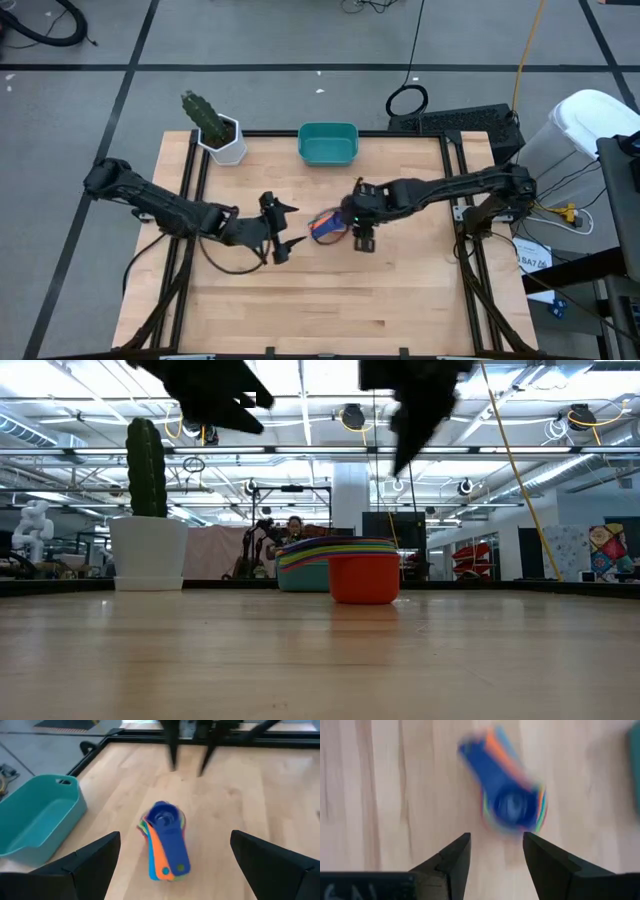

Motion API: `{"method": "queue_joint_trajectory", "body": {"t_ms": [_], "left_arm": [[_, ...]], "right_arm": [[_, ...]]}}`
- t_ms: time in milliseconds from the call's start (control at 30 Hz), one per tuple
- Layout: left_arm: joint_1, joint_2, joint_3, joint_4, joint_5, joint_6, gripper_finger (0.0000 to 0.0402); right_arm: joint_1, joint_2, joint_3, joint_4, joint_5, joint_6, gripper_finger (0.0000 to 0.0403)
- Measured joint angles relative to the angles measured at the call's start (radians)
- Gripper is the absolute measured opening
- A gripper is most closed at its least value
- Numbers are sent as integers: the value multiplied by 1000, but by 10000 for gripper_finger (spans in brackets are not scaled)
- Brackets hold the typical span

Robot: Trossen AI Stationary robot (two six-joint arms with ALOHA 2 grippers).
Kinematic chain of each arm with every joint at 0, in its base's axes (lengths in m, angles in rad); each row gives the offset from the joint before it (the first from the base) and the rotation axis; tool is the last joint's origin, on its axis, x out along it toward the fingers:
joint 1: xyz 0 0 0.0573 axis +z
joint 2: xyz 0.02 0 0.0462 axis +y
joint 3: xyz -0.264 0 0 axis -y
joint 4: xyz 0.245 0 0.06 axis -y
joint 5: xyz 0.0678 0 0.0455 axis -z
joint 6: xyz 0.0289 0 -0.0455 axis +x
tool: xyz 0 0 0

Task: Nest measuring cups in basket
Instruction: Adjust the stacked measuring cups

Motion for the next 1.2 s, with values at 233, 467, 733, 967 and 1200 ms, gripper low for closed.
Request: {"method": "queue_joint_trajectory", "body": {"t_ms": [233, 467, 733, 967, 1200], "left_arm": [[68, 62, 3, 41, -1, -44, 379], [88, 127, 84, -14, 3, -38, 379], [120, 302, 389, -434, 87, -90, 378], [152, 468, 547, -560, 210, -95, 378], [191, 558, 588, -576, 277, -104, 378]], "right_arm": [[44, -113, -182, -218, 27, 170, 172], [52, -304, -486, -204, 51, 337, 171], [51, -529, -763, -111, 48, 577, 171], [51, -679, -934, 62, 49, 671, 171], [51, -753, -1017, 237, 48, 645, 171]]}}
